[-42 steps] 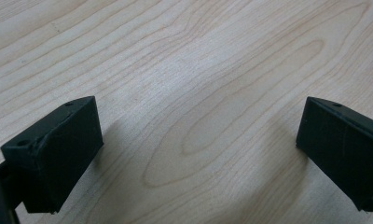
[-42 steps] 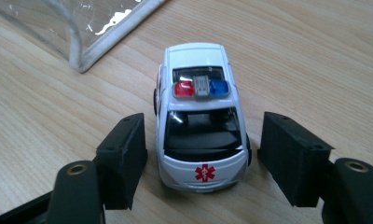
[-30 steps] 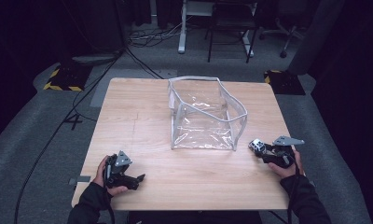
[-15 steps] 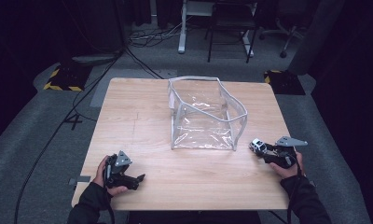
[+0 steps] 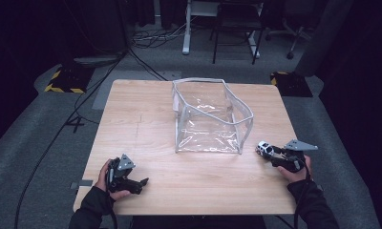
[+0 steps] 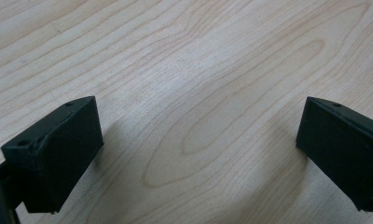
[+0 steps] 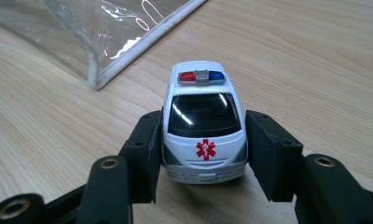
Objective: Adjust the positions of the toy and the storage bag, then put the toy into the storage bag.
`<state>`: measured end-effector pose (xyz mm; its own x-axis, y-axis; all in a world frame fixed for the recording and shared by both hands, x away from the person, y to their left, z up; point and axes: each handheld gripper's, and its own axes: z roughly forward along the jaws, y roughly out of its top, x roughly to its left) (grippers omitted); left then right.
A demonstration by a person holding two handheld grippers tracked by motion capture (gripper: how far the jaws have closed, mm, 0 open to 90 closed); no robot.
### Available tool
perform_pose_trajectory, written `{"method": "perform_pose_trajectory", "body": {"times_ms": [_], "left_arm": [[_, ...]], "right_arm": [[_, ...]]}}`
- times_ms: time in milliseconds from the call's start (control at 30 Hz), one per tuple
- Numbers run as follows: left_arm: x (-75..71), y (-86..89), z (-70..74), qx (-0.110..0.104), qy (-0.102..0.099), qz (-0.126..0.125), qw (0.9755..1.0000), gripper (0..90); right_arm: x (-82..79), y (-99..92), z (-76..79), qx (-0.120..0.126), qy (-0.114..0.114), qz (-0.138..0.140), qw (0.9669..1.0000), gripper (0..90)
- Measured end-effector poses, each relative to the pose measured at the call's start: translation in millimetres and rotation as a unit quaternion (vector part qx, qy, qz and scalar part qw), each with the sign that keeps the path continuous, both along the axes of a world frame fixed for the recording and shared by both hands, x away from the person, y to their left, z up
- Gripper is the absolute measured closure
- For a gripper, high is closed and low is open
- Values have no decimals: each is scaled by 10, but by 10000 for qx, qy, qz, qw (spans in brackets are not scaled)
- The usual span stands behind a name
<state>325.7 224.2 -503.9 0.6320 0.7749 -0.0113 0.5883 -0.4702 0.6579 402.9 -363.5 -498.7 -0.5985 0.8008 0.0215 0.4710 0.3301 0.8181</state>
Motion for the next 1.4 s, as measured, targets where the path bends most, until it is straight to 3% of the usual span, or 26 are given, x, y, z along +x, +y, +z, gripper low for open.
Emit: {"method": "perform_pose_trajectory", "body": {"times_ms": [233,467,667,733,833,933,1200,1267,1400], "left_arm": [[0,0,-1,-8,-3,0,10000,6],[4,0,0,-10,29,-12,10000,6],[4,1,1,-10,32,-13,10000,6],[7,1,0,-19,41,-29,10000,6],[8,1,0,-18,39,-23,10000,6],[6,0,0,-27,38,8,10000,6],[6,-1,-1,-37,44,10,10000,6],[6,-1,-1,-33,29,19,10000,6],[6,0,0,-29,40,12,10000,6]], "right_arm": [[-12,-5,6,-18,-117,52,9999,487],[-51,-39,44,282,-200,-34,9994,487],[-65,-33,51,247,-266,-24,9993,488],[-71,-37,60,120,-353,46,9993,488],[-87,-26,74,206,-335,24,9992,488],[-76,-50,99,54,-300,-56,9995,488],[-60,-26,230,85,-322,-156,9993,488],[-53,7,273,-51,-313,-134,9994,488],[-59,30,316,-101,-315,-126,9994,488]]}}
